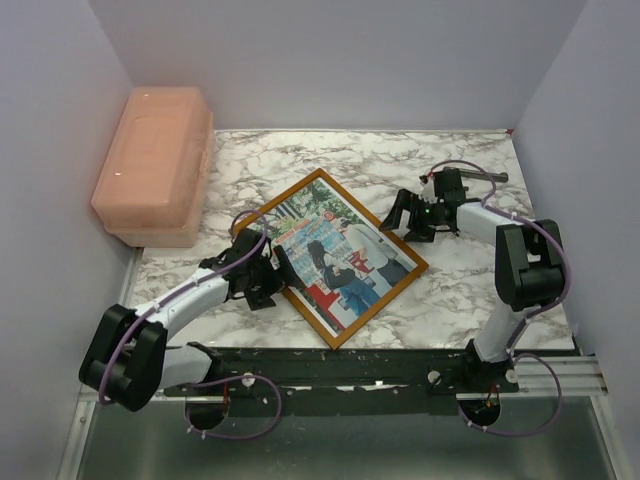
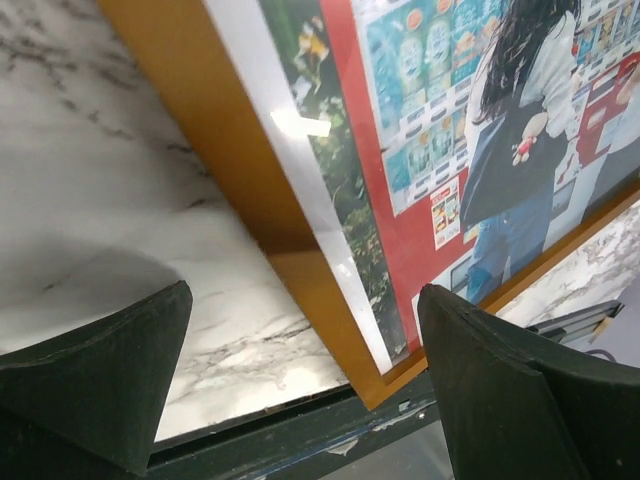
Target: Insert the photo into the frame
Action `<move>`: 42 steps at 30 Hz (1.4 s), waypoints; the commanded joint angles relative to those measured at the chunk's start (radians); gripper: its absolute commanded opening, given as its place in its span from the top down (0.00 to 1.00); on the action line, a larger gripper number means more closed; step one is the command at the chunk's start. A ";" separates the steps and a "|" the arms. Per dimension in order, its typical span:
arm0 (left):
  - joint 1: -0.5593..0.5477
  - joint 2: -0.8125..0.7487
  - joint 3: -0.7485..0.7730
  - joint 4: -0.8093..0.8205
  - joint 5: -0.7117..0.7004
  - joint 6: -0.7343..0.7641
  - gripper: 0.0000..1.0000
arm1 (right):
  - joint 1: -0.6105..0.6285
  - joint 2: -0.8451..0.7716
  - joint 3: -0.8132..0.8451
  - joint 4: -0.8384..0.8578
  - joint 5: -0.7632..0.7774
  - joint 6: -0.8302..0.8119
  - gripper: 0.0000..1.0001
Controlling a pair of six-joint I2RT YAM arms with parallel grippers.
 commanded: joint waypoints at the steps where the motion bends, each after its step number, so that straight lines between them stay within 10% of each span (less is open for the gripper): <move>1: 0.014 0.096 0.079 0.036 0.053 0.072 0.02 | 0.002 0.026 -0.003 0.003 -0.099 0.022 0.00; 42: -0.047 0.563 0.599 -0.044 0.171 0.253 0.02 | 0.005 -0.416 -0.446 -0.111 -0.014 0.137 0.00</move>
